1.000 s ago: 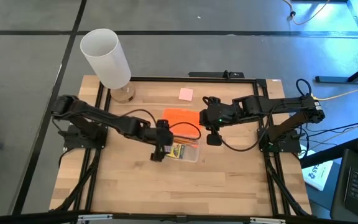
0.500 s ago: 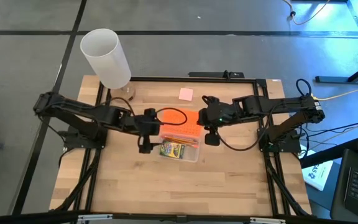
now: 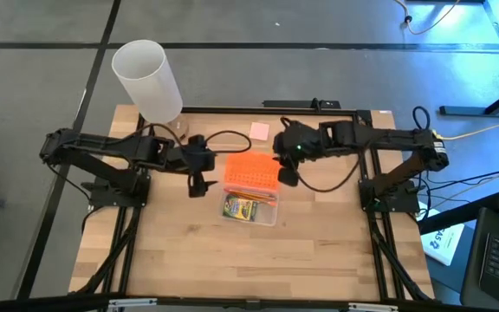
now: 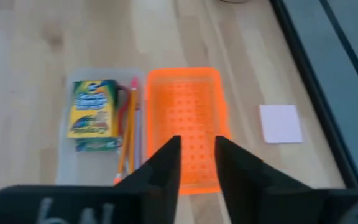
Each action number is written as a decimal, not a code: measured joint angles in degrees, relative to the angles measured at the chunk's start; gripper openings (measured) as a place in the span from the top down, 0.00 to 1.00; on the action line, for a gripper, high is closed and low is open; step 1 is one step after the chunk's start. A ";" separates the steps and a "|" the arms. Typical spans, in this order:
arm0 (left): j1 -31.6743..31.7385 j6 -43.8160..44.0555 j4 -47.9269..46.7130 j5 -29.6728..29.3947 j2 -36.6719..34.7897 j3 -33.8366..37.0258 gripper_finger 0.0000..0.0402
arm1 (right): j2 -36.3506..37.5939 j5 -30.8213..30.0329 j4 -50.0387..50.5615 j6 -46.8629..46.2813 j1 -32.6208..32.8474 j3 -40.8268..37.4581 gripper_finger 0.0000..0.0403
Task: Pack school essentials
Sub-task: Put the pink sticky notes into the orange supply box
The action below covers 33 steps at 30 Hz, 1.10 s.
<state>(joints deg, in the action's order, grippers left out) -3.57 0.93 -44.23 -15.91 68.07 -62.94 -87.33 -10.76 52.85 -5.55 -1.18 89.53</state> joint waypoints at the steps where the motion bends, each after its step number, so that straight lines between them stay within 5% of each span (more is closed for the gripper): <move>1: 0.10 0.00 -0.80 0.04 0.00 0.00 0.01 | 0.00 -0.09 -0.01 0.02 -0.65 0.00 0.73; 15: -0.72 1.93 -4.77 1.94 -2.70 0.00 0.01 | -1.40 -0.12 -0.93 1.65 -7.37 -0.08 0.29; 25: -3.79 3.06 -5.71 1.99 -5.42 0.00 0.01 | -9.34 8.73 -4.75 5.34 -19.03 -0.08 0.27; 33: -2.49 2.37 -6.24 -0.07 -5.57 0.00 0.01 | -16.96 9.37 -15.21 13.42 -25.85 -0.10 0.27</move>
<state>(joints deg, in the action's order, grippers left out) -6.05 3.30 -50.47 -15.99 62.50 -62.94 -104.29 -1.40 37.64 7.86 -27.03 89.43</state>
